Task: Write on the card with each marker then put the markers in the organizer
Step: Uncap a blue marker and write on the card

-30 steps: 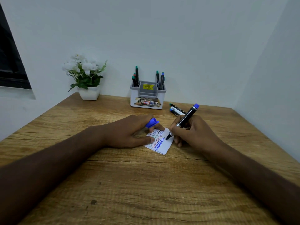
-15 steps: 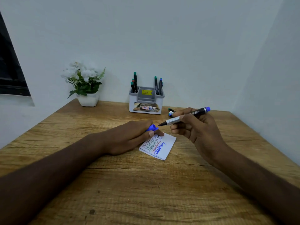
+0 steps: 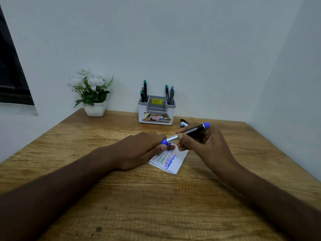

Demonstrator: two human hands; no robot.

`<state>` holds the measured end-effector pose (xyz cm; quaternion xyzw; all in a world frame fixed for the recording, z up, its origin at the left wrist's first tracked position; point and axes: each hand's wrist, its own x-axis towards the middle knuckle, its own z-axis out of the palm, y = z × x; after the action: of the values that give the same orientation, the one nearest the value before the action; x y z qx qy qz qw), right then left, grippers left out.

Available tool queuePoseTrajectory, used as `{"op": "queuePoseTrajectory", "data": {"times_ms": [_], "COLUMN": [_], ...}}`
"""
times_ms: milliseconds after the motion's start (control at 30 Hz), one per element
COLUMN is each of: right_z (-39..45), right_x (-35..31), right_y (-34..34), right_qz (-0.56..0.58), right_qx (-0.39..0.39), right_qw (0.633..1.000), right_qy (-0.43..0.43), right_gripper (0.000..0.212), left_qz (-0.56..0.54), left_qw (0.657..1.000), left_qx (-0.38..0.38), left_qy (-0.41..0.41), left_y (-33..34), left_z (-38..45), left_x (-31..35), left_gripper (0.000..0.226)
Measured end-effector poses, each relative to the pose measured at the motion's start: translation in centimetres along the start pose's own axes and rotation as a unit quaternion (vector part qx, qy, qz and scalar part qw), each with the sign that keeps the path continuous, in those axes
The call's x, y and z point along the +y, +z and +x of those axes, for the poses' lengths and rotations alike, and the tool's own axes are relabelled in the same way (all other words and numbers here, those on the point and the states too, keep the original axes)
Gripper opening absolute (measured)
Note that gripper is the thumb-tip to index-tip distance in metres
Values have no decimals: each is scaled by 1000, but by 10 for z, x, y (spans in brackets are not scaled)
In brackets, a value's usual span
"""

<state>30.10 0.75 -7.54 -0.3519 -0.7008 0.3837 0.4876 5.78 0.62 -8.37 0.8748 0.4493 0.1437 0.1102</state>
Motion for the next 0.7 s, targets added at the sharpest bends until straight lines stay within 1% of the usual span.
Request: {"op": "queuePoseTrajectory", "data": {"times_ms": [33,133,233,367,467,567,700], "right_z": [-1,-2,-1,0,0,-1,1], "right_x": [1,4,5,5,5,4,2], "right_y": [1,6,9,11,14,19,28], "right_qz": [4,16,29,41,40,35,35], "right_qx": [9,34,28,11,4,16,45], "right_qw": [1000,999,999,999,999,999,997], "right_qy": [5,22,30,34,36,35,47], "right_gripper": [12,15,16,15,14,14,16], "left_qz": [0,-9,-25,-28,-35,-50,-58], "left_qw": [1000,999,998,997,997,995,994], "left_qx": [9,40,60,64,66,80,94], "left_qy": [-2,9,18,12,15,22,16], "left_y": [2,9,10,11,12,11,13], "left_z": [0,0,-1,-1,-1,-3,-4], "left_x": [0,-3,-3,-4,-6,-2,2], "left_gripper": [36,29,35,38,35,33,39]}}
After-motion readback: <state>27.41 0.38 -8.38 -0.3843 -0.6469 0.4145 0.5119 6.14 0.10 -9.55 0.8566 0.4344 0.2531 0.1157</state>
